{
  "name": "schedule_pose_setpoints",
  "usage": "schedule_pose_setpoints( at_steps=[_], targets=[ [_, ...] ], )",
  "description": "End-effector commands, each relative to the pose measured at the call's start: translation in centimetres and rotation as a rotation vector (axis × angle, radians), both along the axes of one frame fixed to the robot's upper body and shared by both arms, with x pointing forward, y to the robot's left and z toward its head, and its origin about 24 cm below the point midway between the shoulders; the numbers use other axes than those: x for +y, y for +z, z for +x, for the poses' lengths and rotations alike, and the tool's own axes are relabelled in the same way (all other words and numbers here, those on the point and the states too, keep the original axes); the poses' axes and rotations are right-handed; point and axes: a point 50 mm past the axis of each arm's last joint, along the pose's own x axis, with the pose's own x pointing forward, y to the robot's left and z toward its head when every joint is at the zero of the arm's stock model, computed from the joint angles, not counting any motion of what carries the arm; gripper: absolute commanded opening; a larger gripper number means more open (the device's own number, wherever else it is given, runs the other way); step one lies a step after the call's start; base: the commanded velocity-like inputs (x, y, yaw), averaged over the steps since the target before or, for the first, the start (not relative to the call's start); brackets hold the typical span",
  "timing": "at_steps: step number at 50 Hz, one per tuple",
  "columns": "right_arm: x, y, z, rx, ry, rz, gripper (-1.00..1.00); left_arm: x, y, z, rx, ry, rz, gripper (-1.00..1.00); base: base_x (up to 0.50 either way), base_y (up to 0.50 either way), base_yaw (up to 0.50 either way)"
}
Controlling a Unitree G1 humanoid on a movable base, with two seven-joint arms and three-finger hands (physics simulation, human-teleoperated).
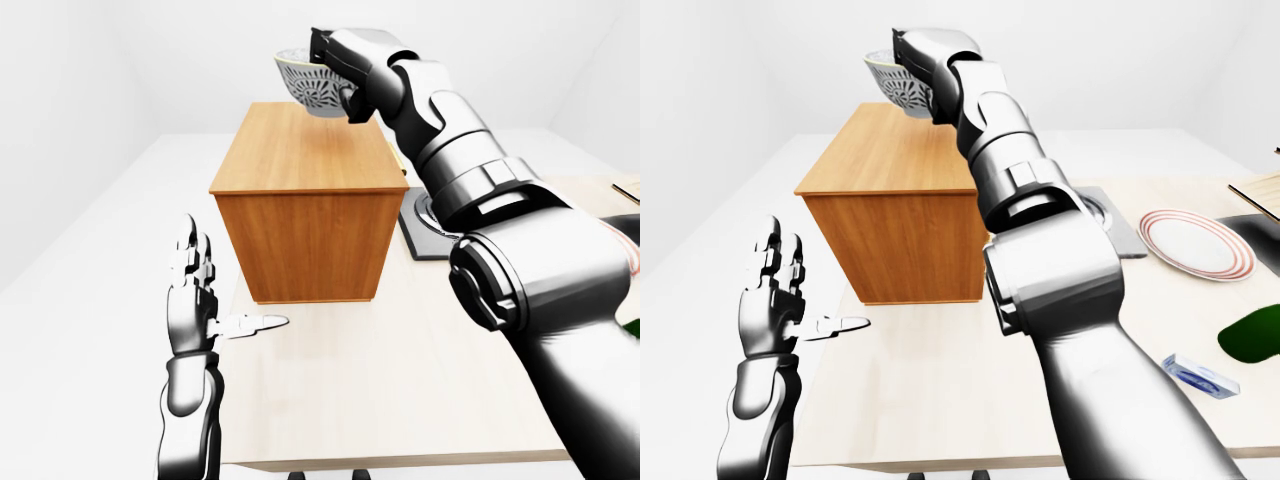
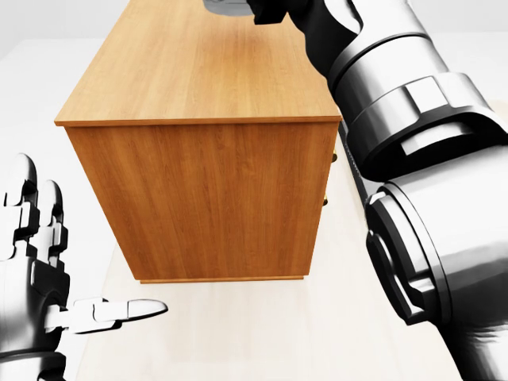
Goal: Put the bowl on the top of the cabinet.
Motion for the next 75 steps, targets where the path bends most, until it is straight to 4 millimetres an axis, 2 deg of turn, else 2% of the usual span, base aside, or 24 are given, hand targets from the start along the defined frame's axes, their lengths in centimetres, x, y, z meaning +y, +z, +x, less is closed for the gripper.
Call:
schedule_pose_setpoints(
  at_steps=[1,8,43,45,56,57,59,61,65,70,71,75],
  targets=[
    [3.2,-2.1,-0.3,0.024,0.074,-0.029,-1.0,0.0,0.0,-0.1,0.002,-0.007,0.0,1.0,0.0,0.0,0.0],
    [3.2,-3.8,0.0,0.054,0.072,-0.042,-1.0,0.0,0.2,0.0,-0.007,0.003,0.003,1.0,0.0,0.0,0.0],
    [2.6,-5.5,0.4,0.083,0.053,-0.058,-1.0,0.0,-0.4,0.2,0.017,0.005,0.003,1.0,0.0,0.0,0.0],
    [2.6,-5.6,0.4,0.097,0.052,-0.066,1.0,0.0,-0.4,0.2,0.017,0.003,0.002,1.0,0.0,0.0,0.0],
    [2.3,-5.0,0.4,0.084,0.046,-0.057,1.0,0.0,-0.5,0.3,0.022,0.001,0.001,1.0,0.0,0.0,0.0],
    [1.7,-4.1,0.4,0.073,0.032,-0.06,1.0,-0.1,-0.5,0.3,0.022,-0.001,0.002,1.0,0.0,0.0,0.0],
    [1.7,-4.0,0.4,0.071,0.031,-0.06,1.0,-0.1,-0.5,0.3,0.022,-0.002,0.002,1.0,0.0,0.0,0.0],
    [0.9,-2.4,0.3,0.046,0.012,-0.055,1.0,-0.1,-0.5,0.3,0.023,-0.003,0.002,1.0,0.0,0.0,0.0],
    [0.2,-1.1,0.2,0.022,-0.01,-0.064,1.0,-0.1,-0.4,0.2,0.017,-0.006,0.003,1.0,0.0,0.0,0.0],
    [-1.8,2.0,-0.2,-0.029,-0.063,-0.068,1.0,0.0,-0.4,0.2,0.017,0.002,0.003,1.0,0.0,0.0,0.0],
    [-1.8,2.0,-0.2,-0.03,-0.065,-0.068,1.0,0.0,-0.4,0.2,0.017,0.003,0.003,1.0,0.0,0.0,0.0],
    [-3.9,4.5,-0.8,-0.075,-0.119,-0.065,1.0,0.1,-0.4,0.3,0.018,0.007,0.001,1.0,0.0,0.0,0.0]
  ],
)
